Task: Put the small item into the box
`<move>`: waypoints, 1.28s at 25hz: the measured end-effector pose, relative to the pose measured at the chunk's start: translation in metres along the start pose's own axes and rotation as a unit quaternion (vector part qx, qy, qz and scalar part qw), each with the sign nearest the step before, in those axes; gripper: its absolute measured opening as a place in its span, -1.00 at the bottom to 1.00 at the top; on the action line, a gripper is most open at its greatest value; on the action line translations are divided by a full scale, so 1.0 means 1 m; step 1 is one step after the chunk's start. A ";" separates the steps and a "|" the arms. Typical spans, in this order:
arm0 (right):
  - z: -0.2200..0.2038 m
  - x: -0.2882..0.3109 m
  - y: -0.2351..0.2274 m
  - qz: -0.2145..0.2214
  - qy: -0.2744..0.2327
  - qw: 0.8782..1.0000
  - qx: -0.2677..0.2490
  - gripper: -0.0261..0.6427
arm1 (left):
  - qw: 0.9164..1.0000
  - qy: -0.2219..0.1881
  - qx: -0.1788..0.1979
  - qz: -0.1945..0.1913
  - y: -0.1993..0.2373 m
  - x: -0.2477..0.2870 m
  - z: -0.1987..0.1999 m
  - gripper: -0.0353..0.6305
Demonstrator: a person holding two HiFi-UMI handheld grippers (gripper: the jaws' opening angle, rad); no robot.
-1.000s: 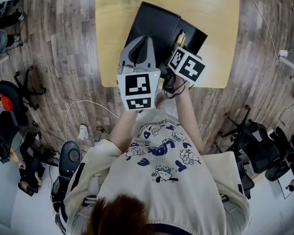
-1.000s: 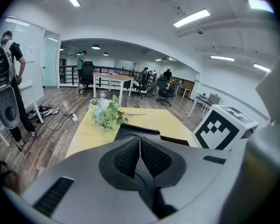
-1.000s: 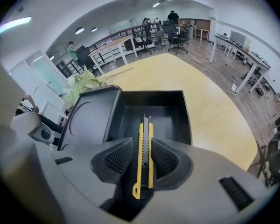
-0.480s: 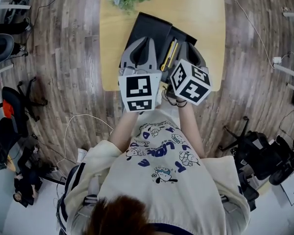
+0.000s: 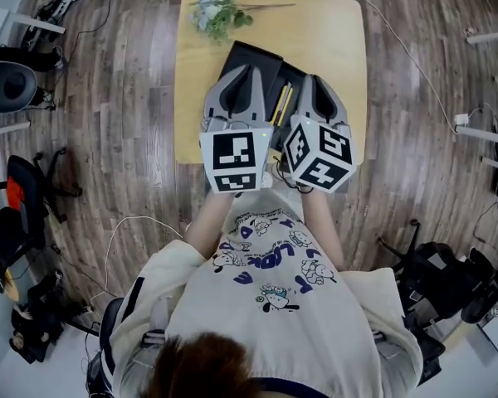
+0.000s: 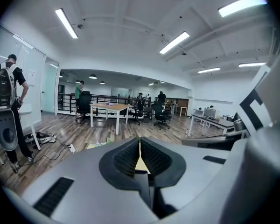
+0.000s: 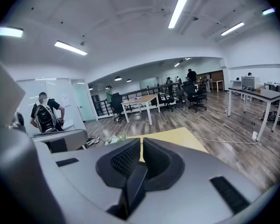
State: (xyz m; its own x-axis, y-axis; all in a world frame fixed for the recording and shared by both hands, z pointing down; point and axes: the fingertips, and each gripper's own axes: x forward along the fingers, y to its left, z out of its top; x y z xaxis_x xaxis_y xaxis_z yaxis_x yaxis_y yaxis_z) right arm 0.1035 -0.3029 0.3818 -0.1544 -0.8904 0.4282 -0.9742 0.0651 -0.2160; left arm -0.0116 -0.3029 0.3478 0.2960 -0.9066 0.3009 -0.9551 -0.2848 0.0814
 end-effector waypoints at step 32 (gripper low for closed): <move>0.049 -0.056 0.025 0.049 -0.127 0.989 -0.063 -0.81 | 0.997 -0.071 0.023 0.016 -0.017 -0.043 0.041 -0.83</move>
State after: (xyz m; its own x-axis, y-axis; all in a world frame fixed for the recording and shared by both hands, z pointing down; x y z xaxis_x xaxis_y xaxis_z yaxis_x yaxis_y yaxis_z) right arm 0.0955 -0.2730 0.3094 -0.2178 -0.9605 0.1734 -0.9720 0.1975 -0.1270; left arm -0.0077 -0.2717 0.2949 0.2680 -0.9493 0.1642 -0.9633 -0.2669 0.0291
